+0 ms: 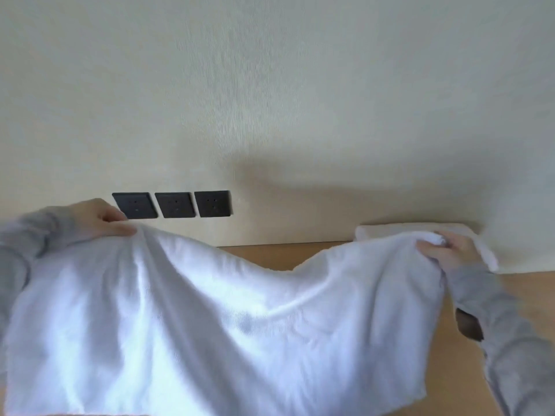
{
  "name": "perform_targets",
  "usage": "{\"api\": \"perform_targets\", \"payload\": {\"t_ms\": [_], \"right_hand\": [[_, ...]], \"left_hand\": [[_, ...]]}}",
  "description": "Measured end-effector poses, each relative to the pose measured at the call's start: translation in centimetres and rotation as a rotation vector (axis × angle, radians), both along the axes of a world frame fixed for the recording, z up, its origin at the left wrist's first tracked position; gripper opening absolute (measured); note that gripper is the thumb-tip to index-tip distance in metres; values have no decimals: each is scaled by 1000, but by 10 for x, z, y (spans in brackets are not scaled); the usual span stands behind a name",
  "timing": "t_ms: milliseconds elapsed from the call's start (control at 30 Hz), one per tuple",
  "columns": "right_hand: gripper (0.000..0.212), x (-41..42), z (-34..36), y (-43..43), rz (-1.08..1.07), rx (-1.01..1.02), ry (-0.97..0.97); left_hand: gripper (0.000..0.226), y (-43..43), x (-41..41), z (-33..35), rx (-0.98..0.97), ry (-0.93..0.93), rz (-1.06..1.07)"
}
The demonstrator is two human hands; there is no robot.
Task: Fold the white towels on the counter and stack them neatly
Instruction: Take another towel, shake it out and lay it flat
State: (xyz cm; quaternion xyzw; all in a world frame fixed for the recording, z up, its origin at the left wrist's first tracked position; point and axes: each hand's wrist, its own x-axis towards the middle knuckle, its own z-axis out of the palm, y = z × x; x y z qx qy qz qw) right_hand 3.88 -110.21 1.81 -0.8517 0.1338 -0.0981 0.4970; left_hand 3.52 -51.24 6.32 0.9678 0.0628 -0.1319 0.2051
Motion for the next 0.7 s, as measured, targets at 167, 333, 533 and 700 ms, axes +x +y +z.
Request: {"api": "perform_targets", "payload": {"t_ms": [167, 333, 533, 700], "right_hand": [[25, 28, -91, 52, -45, -318, 191], [51, -10, -167, 132, 333, -600, 337], [61, -90, -242, 232, 771, -872, 524], [73, -83, -266, 238, 707, -987, 591]], "left_hand": [[43, -40, 27, -129, 503, 128, 27], [71, -77, -58, -240, 320, 99, 77], [109, -82, -146, -278, 153, 88, 197], [94, -62, -158, -296, 190, 89, 165]]}}
